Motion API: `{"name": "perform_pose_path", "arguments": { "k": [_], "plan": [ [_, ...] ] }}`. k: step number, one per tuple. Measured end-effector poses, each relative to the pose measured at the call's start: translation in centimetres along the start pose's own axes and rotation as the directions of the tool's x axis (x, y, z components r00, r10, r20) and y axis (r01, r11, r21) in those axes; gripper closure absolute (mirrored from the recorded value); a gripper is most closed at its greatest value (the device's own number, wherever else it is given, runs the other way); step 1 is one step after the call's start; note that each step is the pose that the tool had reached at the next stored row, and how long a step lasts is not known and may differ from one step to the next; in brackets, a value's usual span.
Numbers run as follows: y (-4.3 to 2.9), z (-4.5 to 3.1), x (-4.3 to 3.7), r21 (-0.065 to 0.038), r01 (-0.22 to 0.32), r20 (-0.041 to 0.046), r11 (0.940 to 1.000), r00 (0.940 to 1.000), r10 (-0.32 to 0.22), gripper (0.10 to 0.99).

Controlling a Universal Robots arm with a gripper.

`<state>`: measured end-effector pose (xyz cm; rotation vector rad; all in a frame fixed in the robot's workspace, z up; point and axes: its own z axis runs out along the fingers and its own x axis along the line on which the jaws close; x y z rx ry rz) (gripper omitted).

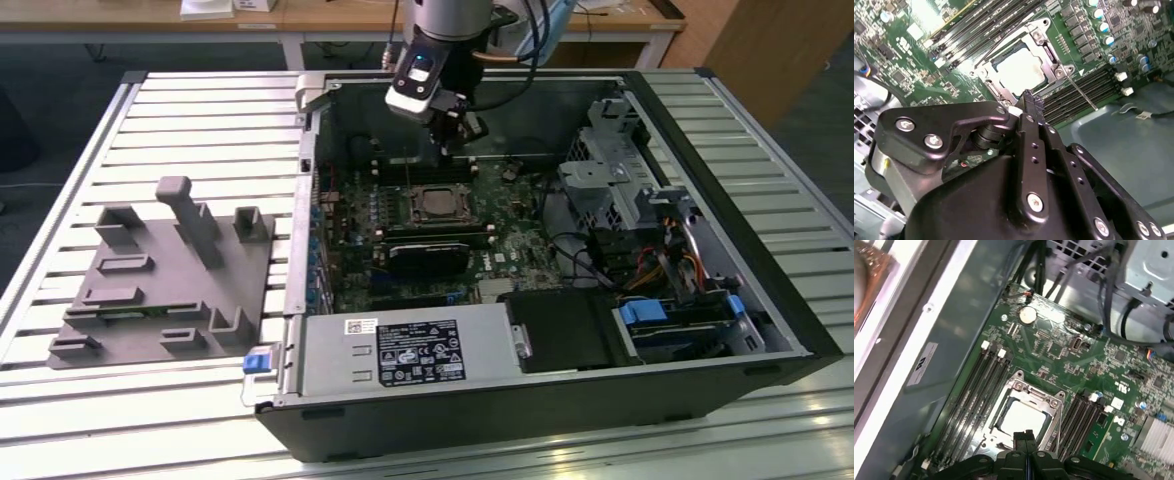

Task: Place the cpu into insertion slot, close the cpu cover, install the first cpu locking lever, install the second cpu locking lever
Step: 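Install the first cpu locking lever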

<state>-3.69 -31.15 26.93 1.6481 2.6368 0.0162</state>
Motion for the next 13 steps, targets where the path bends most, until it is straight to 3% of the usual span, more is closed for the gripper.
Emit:
{"name": "perform_pose_path", "arguments": {
  "k": [7, 13],
  "plan": [
    [0.00, 0.01, 0.00, -0.002, 0.093, -0.0023, 0.9957, 0.9957, -0.093, 0.980],
    [0.00, 0.02, 0.00, -0.005, 0.189, -0.0045, 0.9821, 0.9821, -0.189, 0.980]
  ]
}}
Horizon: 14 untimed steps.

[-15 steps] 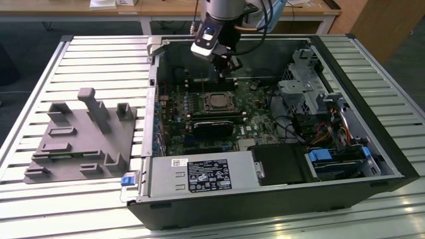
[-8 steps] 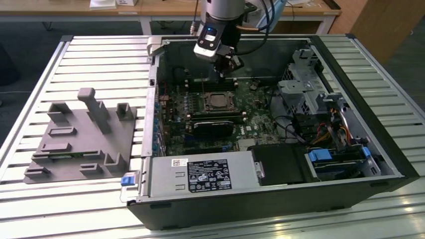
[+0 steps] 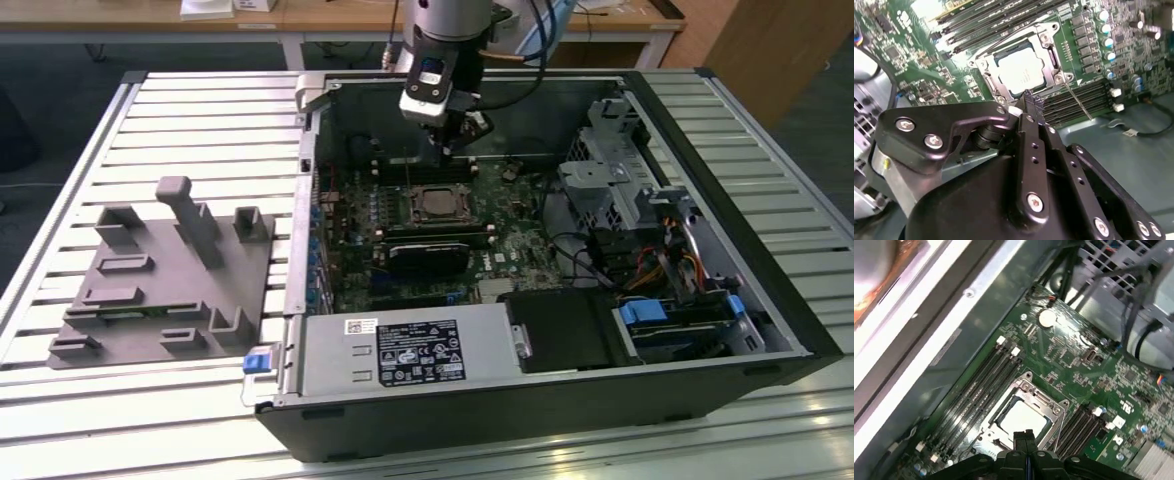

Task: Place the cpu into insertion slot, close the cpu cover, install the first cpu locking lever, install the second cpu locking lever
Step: 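Install the first cpu locking lever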

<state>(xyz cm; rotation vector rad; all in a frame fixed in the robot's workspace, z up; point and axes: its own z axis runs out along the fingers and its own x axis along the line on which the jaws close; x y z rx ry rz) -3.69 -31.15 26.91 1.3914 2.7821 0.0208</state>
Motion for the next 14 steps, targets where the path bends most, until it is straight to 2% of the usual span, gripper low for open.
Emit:
{"name": "perform_pose_path", "arguments": {
  "k": [3, 7, 10, 14],
  "plan": [
    [0.00, 0.00, 0.00, -0.001, 0.048, -0.0012, 0.9988, 0.9988, -0.048, 0.980],
    [0.00, 0.01, 0.00, -0.002, 0.111, -0.0027, 0.9939, 0.9939, -0.111, 0.980],
    [0.00, 0.02, 0.00, -0.004, 0.156, -0.0038, 0.9878, 0.9878, -0.156, 0.980],
    [0.00, 0.03, 0.00, -0.005, 0.217, -0.0051, 0.9762, 0.9761, -0.217, 0.980]
  ]
}}
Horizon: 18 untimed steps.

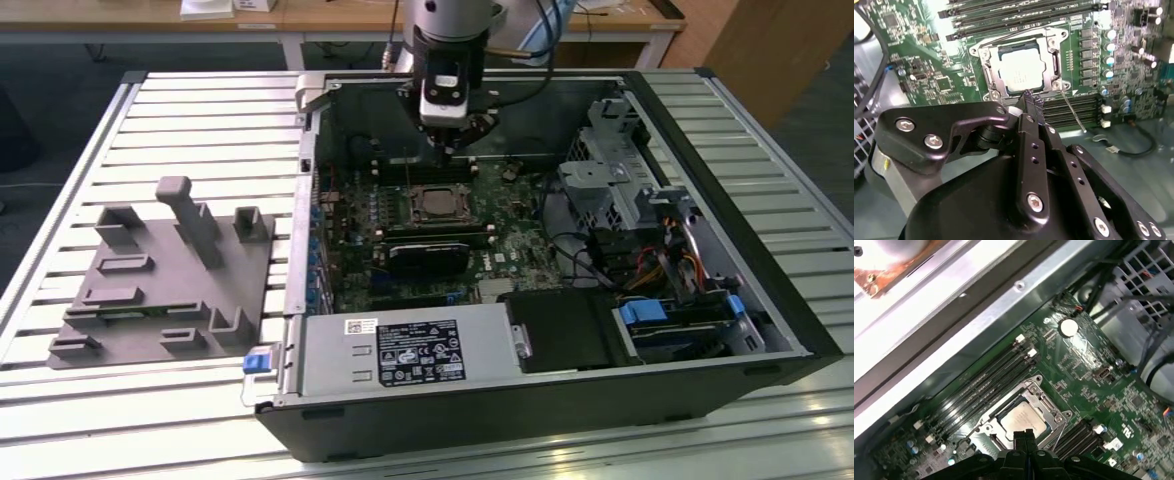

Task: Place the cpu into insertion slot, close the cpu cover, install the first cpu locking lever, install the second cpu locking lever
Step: 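Install the first cpu locking lever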

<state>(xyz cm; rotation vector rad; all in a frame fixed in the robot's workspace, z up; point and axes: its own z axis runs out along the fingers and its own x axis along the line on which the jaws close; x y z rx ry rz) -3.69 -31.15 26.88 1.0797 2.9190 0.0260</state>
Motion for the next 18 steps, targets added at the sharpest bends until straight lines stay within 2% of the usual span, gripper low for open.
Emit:
{"name": "perform_pose_path", "arguments": {
  "k": [5, 9, 14, 18],
  "plan": [
    [0.00, 0.01, 0.00, -0.002, 0.078, -0.0019, 0.9970, 0.9970, -0.078, 0.980],
    [0.00, 0.02, 0.00, -0.003, 0.138, -0.0033, 0.9904, 0.9904, -0.138, 0.980],
    [0.00, 0.03, 0.00, -0.005, 0.213, -0.0049, 0.9771, 0.9771, -0.213, 0.980],
    [0.00, 0.03, 0.00, -0.007, 0.273, -0.0062, 0.9620, 0.9620, -0.273, 0.980]
  ]
}}
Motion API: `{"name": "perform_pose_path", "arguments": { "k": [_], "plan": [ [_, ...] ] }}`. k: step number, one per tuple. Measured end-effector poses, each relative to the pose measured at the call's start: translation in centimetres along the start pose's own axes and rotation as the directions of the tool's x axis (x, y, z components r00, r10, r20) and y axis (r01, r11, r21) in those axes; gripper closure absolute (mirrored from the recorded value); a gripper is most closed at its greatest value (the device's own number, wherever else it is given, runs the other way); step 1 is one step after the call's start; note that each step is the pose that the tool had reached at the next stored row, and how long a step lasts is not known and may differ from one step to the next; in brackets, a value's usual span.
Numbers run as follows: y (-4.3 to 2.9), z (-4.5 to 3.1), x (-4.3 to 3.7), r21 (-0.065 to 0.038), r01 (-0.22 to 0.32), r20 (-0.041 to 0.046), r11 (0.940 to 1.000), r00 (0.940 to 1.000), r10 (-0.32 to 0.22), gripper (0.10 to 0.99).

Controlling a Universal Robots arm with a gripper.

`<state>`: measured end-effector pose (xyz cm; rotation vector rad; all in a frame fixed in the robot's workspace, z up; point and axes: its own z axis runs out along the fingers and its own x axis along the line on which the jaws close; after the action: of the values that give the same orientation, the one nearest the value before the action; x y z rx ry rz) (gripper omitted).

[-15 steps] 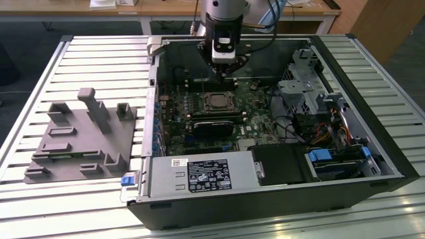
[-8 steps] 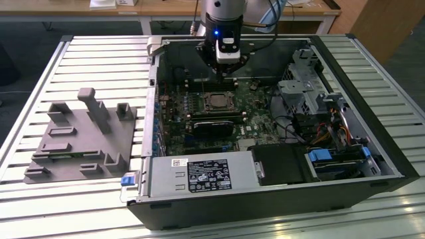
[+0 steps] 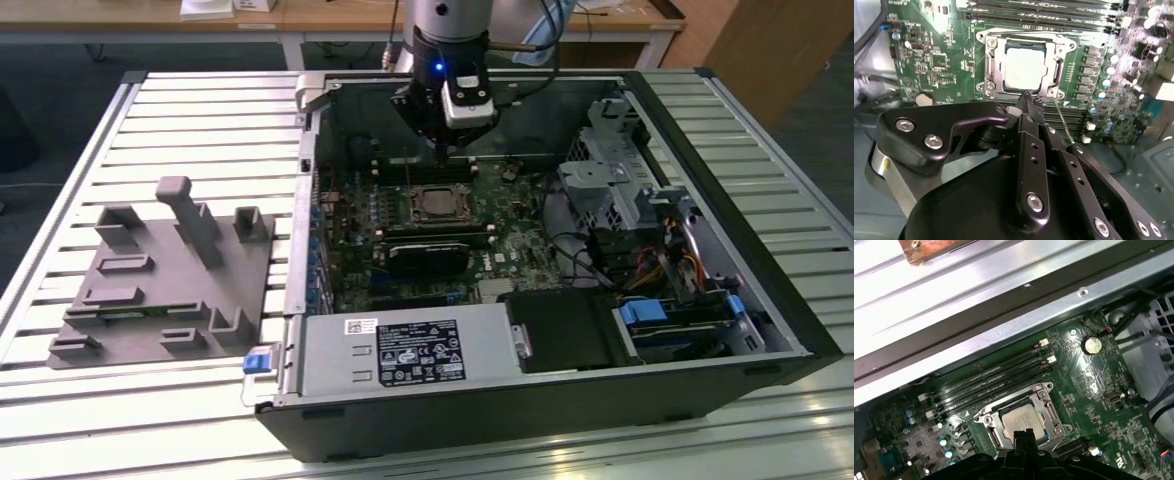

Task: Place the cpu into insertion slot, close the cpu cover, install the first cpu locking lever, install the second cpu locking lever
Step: 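Install the first cpu locking lever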

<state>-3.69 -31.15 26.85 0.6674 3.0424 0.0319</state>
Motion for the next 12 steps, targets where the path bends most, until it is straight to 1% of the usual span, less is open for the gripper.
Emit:
{"name": "perform_pose_path", "arguments": {
  "k": [3, 6, 9, 12],
  "plan": [
    [0.00, 0.01, 0.00, -0.001, 0.045, -0.0011, 0.9990, 0.9990, -0.045, 0.980],
    [0.00, 0.02, 0.00, -0.002, 0.092, -0.0023, 0.9958, 0.9958, -0.092, 0.980],
    [0.00, 0.03, 0.00, -0.003, 0.142, -0.0034, 0.9899, 0.9899, -0.142, 0.980],
    [0.00, 0.04, 0.00, -0.005, 0.191, -0.0045, 0.9815, 0.9815, -0.191, 0.980]
  ]
}}
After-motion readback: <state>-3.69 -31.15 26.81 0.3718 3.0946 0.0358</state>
